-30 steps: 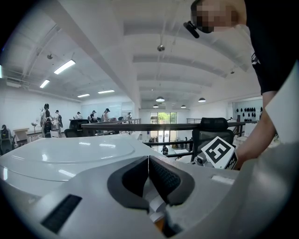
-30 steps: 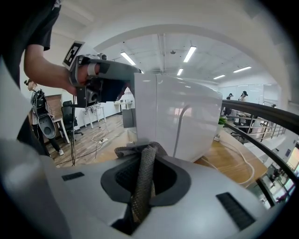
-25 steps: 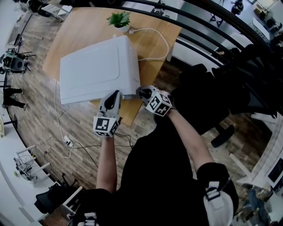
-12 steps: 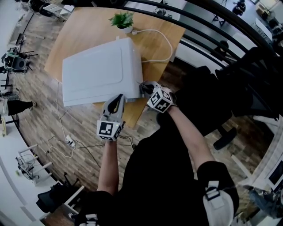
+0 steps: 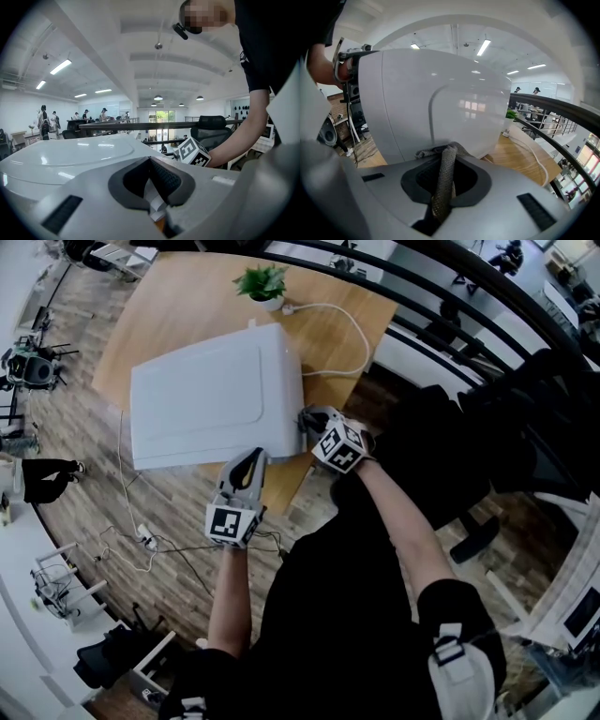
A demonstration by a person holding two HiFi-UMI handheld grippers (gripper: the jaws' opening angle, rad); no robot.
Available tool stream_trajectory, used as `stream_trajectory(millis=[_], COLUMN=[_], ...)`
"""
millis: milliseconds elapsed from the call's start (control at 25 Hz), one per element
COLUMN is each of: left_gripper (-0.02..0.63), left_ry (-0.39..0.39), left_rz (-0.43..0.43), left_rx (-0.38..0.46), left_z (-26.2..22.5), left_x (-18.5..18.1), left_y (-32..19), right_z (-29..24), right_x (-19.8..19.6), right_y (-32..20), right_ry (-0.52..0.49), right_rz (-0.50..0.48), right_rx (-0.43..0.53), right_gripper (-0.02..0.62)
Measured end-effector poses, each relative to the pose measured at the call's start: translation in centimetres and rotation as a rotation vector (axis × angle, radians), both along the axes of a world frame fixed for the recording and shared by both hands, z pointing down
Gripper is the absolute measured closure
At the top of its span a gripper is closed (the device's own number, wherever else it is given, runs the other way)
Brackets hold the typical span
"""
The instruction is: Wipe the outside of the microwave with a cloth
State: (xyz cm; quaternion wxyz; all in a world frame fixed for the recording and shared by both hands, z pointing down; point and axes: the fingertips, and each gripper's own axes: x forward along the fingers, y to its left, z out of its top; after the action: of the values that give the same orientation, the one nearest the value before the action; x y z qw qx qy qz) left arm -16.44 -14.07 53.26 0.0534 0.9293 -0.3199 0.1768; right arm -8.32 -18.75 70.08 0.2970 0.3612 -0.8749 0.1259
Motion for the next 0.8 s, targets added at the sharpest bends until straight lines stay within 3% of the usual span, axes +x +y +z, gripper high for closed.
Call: stream_trajectory(millis=[280,800], left_gripper=[0.603,0.603], left_ry=[0.020,-0.011], left_rz=[-0.008,0.001], left_rx=[0.000,-0.001], left_z=[-0.3,0.4], left_x=[0.2,-0.2], left_y=[-0.1,0.2], right_z=[0.4,1.8], right_x=[1.2,3.5], right_y=[-3.6,-10.6], right_ry=[0.018,0.047], right_rz=[0.028,0.079], right_rx=[0.010,0.001], right_gripper=[0.565,0.565])
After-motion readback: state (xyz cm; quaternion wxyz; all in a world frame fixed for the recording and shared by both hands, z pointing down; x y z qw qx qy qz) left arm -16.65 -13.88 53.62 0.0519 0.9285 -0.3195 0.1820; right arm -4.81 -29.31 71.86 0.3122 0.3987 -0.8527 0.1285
